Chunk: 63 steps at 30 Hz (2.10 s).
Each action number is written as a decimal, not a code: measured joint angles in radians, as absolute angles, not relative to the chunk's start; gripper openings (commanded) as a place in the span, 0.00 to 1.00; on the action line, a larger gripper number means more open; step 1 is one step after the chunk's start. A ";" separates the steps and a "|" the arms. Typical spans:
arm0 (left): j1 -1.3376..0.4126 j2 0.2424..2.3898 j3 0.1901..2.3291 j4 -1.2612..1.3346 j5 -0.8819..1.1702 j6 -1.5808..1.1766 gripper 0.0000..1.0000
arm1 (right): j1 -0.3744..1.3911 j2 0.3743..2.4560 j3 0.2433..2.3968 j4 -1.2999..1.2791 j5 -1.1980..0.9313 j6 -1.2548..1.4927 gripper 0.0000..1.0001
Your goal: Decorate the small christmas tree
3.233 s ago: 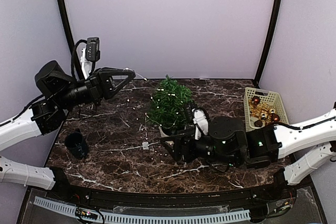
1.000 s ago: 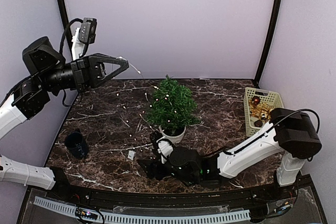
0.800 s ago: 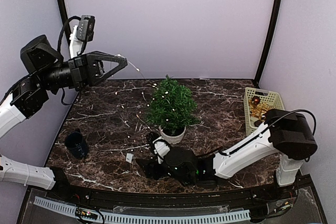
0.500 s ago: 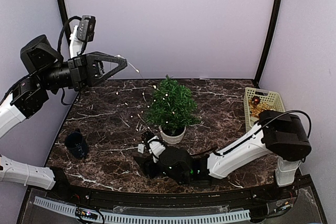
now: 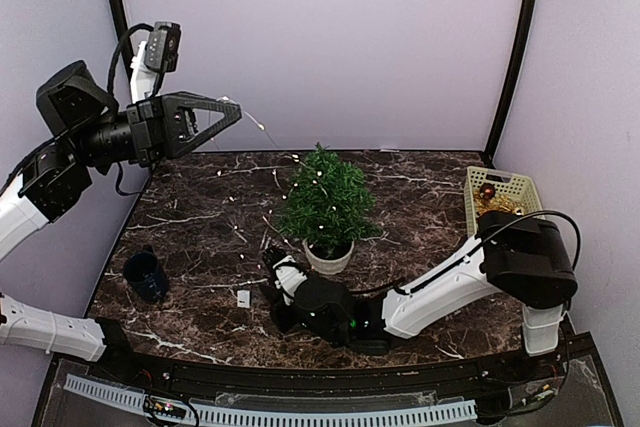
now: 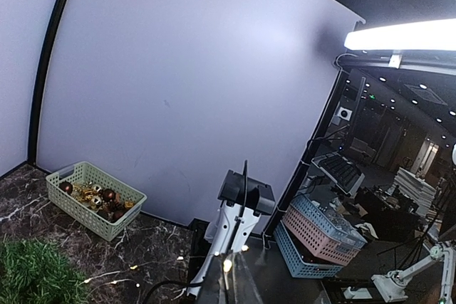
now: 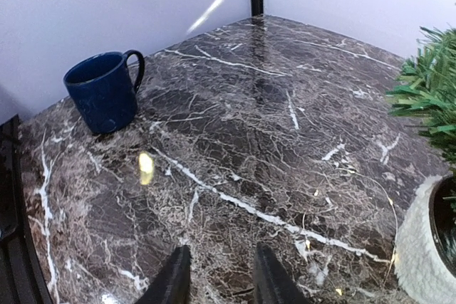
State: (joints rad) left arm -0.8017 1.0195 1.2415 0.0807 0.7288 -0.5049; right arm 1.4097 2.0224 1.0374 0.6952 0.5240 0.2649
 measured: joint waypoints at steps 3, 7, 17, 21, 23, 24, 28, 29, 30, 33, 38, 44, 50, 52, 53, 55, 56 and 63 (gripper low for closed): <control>-0.802 1.019 1.242 0.072 0.715 -0.498 0.00 | 1.408 2.022 1.038 0.693 0.534 0.264 0.00; -0.802 1.012 1.245 0.035 0.669 -0.470 0.00 | 1.408 2.005 1.023 0.685 0.549 0.266 0.00; -0.801 0.916 1.254 -0.166 0.419 -0.359 0.00 | 1.455 1.627 0.808 0.512 0.699 0.356 0.00; -0.800 0.889 1.253 -0.215 0.338 -0.336 0.00 | 1.468 1.458 0.781 0.354 0.799 0.422 0.00; -0.800 0.887 1.248 -0.227 0.312 -0.327 0.00 | 1.468 1.377 0.779 0.267 0.860 0.441 0.00; -0.800 0.888 1.246 -0.234 0.303 -0.324 0.00 | 1.468 1.338 0.780 0.226 0.889 0.448 0.00; -0.798 0.903 1.235 -0.239 0.276 -0.317 0.00 | 1.450 1.209 0.782 0.070 0.973 0.474 0.00; -0.798 0.906 1.232 -0.239 0.273 -0.317 0.00 | 1.421 1.181 0.785 0.031 0.982 0.479 0.00; -0.798 0.910 1.228 -0.237 0.271 -0.317 0.00 | 1.395 1.155 0.789 -0.004 0.988 0.484 0.00; -0.795 0.926 1.216 -0.228 0.274 -0.318 0.00 | 1.299 1.103 0.805 -0.087 0.987 0.486 0.00; -0.794 0.966 1.185 -0.176 0.296 -0.325 0.00 | 1.113 1.075 0.863 -0.191 0.930 0.484 0.00; -0.791 1.059 1.179 -0.087 0.317 -0.358 0.00 | 0.851 1.137 0.937 -0.277 0.775 0.490 0.00; -0.787 1.181 1.179 0.009 0.333 -0.414 0.00 | 0.672 1.268 0.929 -0.315 0.580 0.500 0.00; -0.787 1.222 1.179 0.023 0.334 -0.430 0.00 | 0.635 1.305 0.917 -0.319 0.497 0.499 0.22; -0.785 1.236 1.179 0.028 0.336 -0.436 0.00 | 0.626 1.325 0.916 -0.326 0.459 0.497 0.44; -0.782 1.267 1.179 0.038 0.339 -0.456 0.00 | 0.622 1.361 0.916 -0.344 0.380 0.499 0.72; -0.781 1.277 1.179 0.044 0.341 -0.463 0.00 | 0.622 1.373 0.915 -0.353 0.352 0.499 0.79; -0.777 1.298 1.179 0.076 0.351 -0.487 0.00 | 0.622 1.269 0.776 -0.410 0.130 0.555 0.94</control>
State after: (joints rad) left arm -0.7769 1.2984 1.1793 0.0757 0.3511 -0.4870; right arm 0.6224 1.2686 0.7757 -0.4099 0.1295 0.5552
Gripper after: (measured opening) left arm 0.018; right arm 0.908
